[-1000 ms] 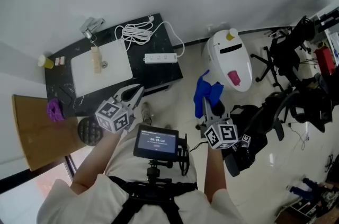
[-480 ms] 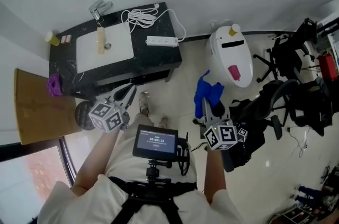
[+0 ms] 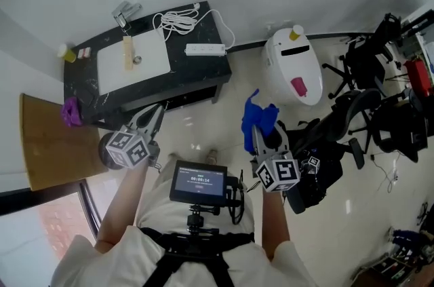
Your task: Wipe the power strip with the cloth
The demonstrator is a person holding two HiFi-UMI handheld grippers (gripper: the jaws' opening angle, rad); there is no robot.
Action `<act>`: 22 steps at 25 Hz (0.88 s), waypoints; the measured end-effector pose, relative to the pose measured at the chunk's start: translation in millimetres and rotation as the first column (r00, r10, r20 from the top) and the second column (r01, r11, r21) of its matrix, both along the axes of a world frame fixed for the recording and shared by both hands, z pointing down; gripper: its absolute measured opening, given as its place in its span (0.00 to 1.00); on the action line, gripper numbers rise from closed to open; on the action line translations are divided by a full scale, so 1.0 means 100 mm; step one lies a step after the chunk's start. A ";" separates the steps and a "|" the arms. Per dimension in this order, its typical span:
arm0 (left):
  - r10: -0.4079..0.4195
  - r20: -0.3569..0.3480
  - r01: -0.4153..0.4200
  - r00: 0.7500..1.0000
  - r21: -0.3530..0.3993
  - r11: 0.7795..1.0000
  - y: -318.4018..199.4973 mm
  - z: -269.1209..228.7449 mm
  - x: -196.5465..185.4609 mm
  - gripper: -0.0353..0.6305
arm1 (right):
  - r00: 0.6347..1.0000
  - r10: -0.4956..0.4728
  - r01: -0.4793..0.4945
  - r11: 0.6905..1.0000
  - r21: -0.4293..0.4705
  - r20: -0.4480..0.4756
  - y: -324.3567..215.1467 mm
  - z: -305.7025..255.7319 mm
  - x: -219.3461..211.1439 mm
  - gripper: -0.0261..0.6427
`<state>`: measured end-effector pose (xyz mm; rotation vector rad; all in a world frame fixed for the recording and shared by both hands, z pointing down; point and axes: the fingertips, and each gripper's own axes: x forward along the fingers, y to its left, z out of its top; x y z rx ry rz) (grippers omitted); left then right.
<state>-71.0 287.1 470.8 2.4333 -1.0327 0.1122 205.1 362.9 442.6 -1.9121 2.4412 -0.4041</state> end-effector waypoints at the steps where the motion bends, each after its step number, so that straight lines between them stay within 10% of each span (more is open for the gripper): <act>1: 0.011 -0.001 -0.011 1.000 -0.004 1.000 -0.02 0.01 -0.01 0.05 | 1.000 0.005 -0.005 1.000 -0.002 0.000 -0.01 0.00 -0.04 0.19; 22: 0.097 0.003 -0.097 0.995 -0.054 0.994 -0.56 0.29 -0.81 0.05 | 0.993 0.080 -0.074 0.995 -0.062 0.086 -0.58 0.19 -1.03 0.19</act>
